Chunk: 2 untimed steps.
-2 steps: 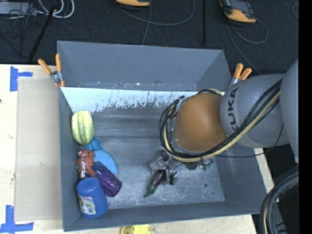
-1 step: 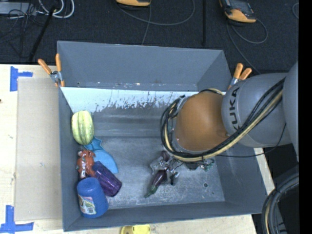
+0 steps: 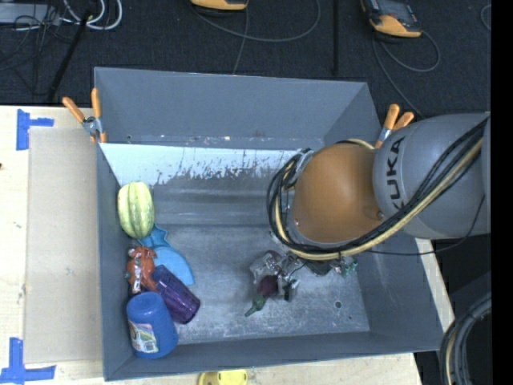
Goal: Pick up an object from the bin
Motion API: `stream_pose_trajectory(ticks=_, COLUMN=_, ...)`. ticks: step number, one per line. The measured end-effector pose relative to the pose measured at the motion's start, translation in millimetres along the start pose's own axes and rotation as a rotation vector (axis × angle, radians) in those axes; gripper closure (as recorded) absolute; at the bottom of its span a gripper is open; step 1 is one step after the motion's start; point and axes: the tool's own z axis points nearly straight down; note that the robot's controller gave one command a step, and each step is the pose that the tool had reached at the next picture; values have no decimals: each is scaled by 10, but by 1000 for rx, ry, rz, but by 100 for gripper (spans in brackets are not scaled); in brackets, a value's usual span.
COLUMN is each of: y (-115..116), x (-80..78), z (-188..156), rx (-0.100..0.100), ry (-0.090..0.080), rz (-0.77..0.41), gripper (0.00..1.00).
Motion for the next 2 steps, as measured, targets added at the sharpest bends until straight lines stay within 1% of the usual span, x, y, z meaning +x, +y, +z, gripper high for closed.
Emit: stream_pose_trajectory(ticks=2, y=-13, x=-19, z=-400, rx=7, ry=-8, rz=1, gripper=100)
